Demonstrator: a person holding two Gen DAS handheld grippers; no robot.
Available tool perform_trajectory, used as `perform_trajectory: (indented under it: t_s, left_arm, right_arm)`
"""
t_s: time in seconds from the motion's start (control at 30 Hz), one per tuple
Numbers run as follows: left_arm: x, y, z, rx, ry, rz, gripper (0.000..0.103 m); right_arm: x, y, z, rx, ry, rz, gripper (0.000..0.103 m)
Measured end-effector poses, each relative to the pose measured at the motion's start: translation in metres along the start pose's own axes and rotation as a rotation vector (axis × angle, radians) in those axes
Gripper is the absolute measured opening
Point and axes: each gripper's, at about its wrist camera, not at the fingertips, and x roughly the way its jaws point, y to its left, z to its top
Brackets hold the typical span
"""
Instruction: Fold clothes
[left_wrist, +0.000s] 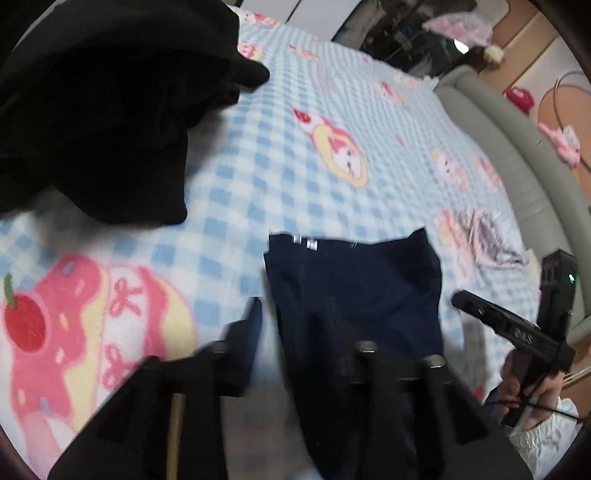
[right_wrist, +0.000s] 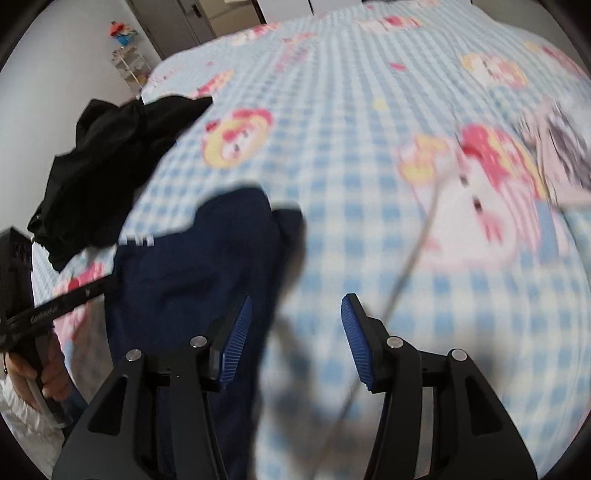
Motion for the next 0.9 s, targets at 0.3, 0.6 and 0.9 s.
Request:
perform_trajectory:
  t_s: [0.3,0.6,0.9]
  left_arm:
    - [0.004,-0.007,0.018,0.063,-0.039,0.018,0.008]
    - [0.026,0.01,0.033,-0.097,0.02,-0.145,0.058]
    - [0.039,-0.029,0.054,0.052,0.012,-0.11,0.006]
  right_arm:
    - [0.064,0.008,0.034,-0.038,0.078,-0.001,0.012]
    - [0.064,-0.03,0.031,0.158,0.06,0.104,0.055]
    - [0.043,-0.018,0.034,0.016,-0.039,0.11,0.011]
